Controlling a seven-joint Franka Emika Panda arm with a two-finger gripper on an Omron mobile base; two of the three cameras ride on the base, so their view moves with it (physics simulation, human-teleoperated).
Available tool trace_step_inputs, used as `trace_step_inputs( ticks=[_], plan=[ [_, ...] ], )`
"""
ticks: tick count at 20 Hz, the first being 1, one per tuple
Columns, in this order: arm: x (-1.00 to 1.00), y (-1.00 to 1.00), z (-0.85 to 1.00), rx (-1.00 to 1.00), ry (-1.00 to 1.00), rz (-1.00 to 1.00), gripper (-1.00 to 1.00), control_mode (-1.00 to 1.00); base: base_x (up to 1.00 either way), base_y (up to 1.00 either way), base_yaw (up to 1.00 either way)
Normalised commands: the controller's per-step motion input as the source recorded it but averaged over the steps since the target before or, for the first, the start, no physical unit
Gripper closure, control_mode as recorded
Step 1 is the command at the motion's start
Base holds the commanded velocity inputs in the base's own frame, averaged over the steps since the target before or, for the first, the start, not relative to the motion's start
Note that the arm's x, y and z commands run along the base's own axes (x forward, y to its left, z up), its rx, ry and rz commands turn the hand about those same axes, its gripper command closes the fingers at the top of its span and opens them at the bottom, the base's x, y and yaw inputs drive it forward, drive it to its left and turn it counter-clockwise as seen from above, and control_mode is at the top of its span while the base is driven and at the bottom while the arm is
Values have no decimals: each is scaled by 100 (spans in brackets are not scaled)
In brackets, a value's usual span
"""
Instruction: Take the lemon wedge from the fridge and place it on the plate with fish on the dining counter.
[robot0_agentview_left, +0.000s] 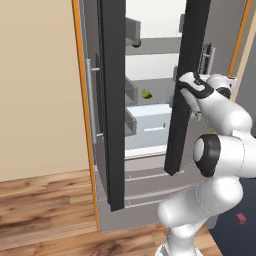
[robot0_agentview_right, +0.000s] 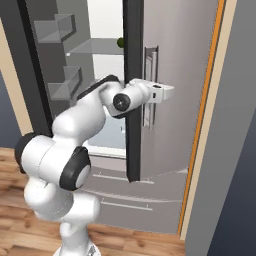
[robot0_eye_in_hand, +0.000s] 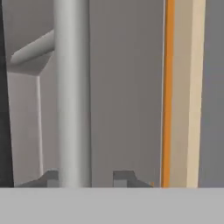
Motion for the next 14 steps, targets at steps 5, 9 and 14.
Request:
trace_step_inputs(
  ticks=[5,9,14],
  plan=[
    [-100,-72,0,0,-3,-44,100,-100,0,0,0],
    [-100,-77,34,6,0,-48,-100,-100,0,0,0],
    [-100,-27,89,15,-4,-47,-100,-100,0,0,0]
  ],
)
